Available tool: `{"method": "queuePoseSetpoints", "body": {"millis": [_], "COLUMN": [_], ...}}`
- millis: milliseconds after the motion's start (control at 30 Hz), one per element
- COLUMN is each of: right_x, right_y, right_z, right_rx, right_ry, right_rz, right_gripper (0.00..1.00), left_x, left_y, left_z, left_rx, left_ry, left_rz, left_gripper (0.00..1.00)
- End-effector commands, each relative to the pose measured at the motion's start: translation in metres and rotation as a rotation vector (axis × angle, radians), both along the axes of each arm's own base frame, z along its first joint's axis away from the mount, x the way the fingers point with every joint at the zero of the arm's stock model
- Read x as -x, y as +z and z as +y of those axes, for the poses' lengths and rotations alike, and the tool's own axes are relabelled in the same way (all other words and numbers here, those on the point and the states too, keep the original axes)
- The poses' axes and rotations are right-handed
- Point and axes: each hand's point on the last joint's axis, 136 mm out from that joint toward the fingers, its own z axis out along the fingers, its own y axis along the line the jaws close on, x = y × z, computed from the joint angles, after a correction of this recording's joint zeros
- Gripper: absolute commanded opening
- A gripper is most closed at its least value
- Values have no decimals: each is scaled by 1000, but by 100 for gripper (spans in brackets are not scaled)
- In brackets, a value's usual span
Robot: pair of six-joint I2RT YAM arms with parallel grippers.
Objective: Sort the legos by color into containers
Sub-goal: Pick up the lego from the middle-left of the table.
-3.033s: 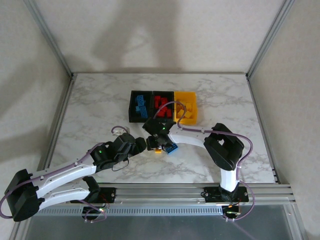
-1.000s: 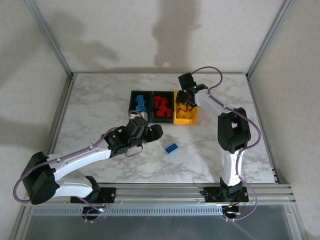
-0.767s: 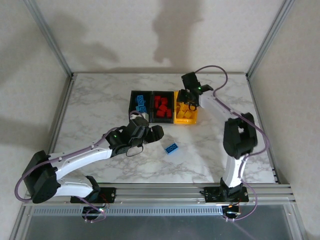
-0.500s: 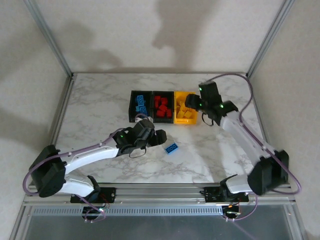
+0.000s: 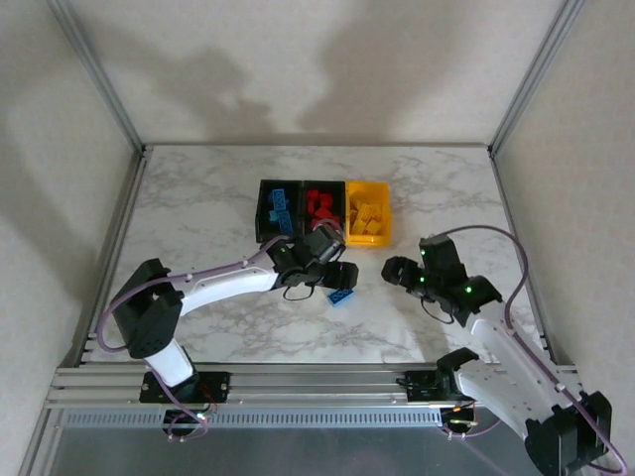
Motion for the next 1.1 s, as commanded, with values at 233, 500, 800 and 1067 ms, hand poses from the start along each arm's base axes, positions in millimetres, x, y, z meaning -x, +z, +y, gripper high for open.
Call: {"method": "queuePoseSetpoints", "body": {"millis": [233, 500, 800, 1067], "right_x": [58, 58, 56, 52], "right_y": [-14, -16, -19, -17], "right_z": [-7, -8, -9, -1], "right_rx": [-117, -105, -90, -117], "right_ry": [-41, -33, -37, -3], "right_rz": [150, 148, 144, 124], "right_gripper": [72, 72, 72, 72], "left_x": [11, 2, 5, 5], "left_y": [-29, -66, -87, -63], "left_z": [-7, -15, -14, -4], "left_rx": [-261, -385, -407, -373], "left_ry": [-273, -300, -304, -254], "left_rz": [-71, -55, -17, -52], "left_gripper": [74, 71, 49, 29]}}
